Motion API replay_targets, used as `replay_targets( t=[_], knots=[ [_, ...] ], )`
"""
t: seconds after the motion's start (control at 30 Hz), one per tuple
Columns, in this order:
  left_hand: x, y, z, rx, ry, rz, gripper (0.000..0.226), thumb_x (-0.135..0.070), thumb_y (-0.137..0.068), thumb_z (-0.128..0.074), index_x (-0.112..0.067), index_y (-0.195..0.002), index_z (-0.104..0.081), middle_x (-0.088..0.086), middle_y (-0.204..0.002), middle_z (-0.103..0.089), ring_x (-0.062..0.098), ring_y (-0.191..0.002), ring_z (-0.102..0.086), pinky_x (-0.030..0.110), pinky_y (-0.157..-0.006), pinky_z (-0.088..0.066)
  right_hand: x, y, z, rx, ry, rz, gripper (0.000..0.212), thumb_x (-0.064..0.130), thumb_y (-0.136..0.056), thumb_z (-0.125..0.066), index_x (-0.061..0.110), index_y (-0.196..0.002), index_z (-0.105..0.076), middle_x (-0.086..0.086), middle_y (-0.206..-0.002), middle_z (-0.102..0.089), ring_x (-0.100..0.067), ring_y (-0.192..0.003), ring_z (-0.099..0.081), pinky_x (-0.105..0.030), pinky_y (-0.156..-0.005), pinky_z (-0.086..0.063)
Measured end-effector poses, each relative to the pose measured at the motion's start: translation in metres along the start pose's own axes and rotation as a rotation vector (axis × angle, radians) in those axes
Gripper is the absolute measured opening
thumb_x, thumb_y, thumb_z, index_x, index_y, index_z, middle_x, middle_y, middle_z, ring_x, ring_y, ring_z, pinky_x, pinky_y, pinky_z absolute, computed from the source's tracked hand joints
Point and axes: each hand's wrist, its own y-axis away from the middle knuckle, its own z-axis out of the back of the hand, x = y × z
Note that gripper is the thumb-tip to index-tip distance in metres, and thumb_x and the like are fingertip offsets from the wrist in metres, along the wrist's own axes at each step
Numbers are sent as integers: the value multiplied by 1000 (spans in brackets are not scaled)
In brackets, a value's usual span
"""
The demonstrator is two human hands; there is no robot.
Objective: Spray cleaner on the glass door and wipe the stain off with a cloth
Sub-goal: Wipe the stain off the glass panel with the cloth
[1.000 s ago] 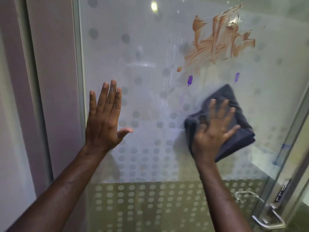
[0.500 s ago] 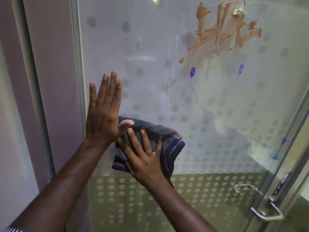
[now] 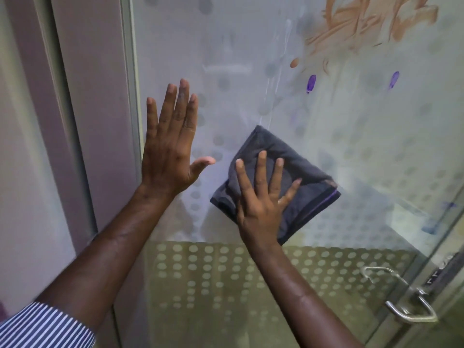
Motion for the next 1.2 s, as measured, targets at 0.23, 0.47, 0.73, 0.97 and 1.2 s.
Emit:
replay_targets(
  t=[0.23, 0.47, 0.73, 0.97, 1.2],
  knots=[
    [1, 0, 1, 12, -10, -9, 105, -78, -93, -2, 0, -161, -18, 28, -167, -18, 42, -158, -13, 59, -128, 1, 9, 136, -29, 331, -51, 549, 101, 14, -81, -81, 30, -164, -27, 2, -175, -8, -23, -162, -6, -52, -127, 13],
    [-1, 0, 3, 29, -23, -4, 103, -77, -93, -2, 0, -161, -20, 27, -168, -18, 41, -159, -11, 58, -128, 1, -5, 61, -15, 93, -17, 323, 73, 41, -99, -65, 35, -162, -28, 4, -175, -12, -24, -161, -13, -67, -122, 3],
    [1, 1, 2, 44, 35, -8, 111, -81, -88, 5, -1, -161, -18, 24, -170, -12, 36, -160, -6, 60, -128, 1, 29, -68, 10, -79, -10, 75, 61, 56, -105, -48, 32, -160, -36, -6, -171, -24, -36, -159, -16, -79, -117, -10],
    [3, 3, 2, 51, -17, -24, 109, -81, -90, 1, 0, -162, -16, 20, -171, -8, 38, -160, -9, 61, -128, -1, -45, -93, 29, -167, 52, 41, 59, 35, -105, -53, 31, -160, -36, -4, -171, -27, -30, -160, -16, -74, -120, -9],
    [-5, -4, 9, 61, 25, -1, 110, -80, -91, 1, 3, -160, -19, 25, -169, -13, 40, -159, -10, 61, -128, 2, -146, -113, 63, -311, -109, -661, 53, 40, -109, -34, 38, -162, -27, 4, -175, -14, -24, -162, -6, -71, -123, -3]
  ],
)
